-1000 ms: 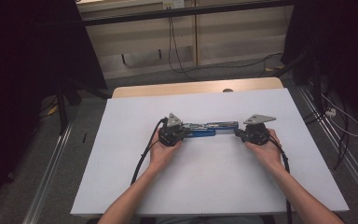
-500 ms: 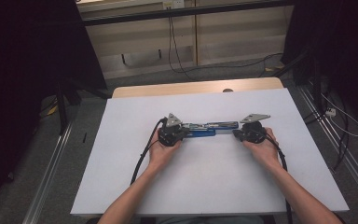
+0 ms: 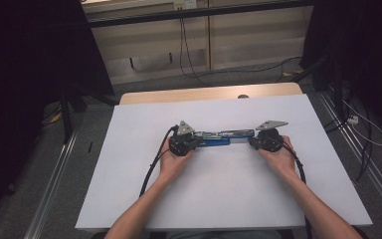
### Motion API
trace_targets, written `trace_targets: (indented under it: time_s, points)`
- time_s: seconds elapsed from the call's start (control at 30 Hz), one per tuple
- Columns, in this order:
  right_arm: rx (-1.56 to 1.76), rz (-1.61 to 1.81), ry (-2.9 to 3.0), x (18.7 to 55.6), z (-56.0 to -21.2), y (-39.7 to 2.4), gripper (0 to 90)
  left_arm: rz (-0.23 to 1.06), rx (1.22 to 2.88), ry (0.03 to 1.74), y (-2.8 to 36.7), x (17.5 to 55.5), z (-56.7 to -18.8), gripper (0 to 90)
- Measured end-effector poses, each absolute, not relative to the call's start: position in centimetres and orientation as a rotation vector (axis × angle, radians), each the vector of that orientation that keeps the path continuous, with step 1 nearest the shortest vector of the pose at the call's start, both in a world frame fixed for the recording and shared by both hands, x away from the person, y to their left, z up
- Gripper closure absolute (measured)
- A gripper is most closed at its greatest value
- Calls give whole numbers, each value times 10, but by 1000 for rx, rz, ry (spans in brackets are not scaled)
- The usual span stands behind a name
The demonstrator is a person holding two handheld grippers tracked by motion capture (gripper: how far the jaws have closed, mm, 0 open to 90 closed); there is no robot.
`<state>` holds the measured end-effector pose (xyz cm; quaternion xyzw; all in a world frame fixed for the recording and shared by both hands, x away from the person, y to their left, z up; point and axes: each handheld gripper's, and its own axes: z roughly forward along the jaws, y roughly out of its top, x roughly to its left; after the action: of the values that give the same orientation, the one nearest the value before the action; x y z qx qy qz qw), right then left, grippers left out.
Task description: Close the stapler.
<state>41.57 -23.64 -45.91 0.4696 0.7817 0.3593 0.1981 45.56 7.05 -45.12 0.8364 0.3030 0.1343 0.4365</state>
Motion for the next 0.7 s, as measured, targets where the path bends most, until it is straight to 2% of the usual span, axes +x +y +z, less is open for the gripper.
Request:
trace_targets:
  time_s: [0.7]
  points:
    - [1306,1045,2179,418,-459,-236,900,346,2082,747,70,455,-451,900]
